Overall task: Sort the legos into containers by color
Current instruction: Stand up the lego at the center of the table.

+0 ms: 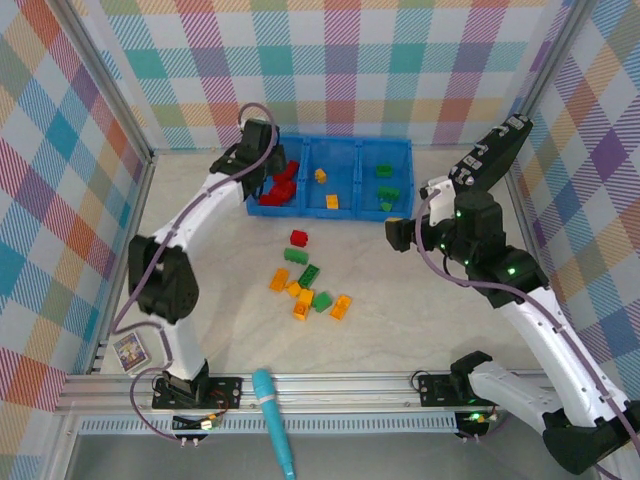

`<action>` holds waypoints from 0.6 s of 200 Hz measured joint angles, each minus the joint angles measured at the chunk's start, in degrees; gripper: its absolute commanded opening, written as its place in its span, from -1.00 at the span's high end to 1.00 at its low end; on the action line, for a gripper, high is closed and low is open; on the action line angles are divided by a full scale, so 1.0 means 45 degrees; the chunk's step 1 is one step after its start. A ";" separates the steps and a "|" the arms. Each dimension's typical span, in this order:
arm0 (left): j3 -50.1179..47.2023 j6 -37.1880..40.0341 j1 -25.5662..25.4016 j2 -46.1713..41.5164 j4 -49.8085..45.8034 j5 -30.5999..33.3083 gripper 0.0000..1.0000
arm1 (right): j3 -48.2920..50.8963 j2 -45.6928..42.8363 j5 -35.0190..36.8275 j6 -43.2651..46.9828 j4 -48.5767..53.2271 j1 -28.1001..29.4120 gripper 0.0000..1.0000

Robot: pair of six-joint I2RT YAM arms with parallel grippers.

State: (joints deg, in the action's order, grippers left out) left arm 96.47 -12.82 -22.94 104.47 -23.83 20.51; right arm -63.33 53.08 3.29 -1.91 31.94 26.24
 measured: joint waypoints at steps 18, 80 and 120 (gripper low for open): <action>-0.1263 0.0359 -0.0646 -0.1219 0.0165 0.0131 -0.27 | -0.0049 0.0228 -0.0126 -0.0049 -0.0019 0.0000 -0.97; -0.5469 0.0612 -0.1729 -0.1982 0.0335 -0.0345 -0.24 | -0.0559 0.0588 -0.0257 -0.0102 -0.0019 0.0000 -0.97; -0.5595 0.0826 -0.2074 -0.1112 0.0690 -0.0427 -0.27 | -0.0709 0.0777 -0.0223 -0.0389 0.0092 0.0000 -0.98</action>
State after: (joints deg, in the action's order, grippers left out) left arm 71.29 -9.10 -32.27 99.46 -20.73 18.59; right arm -66.52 56.58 2.28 -3.66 32.36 26.24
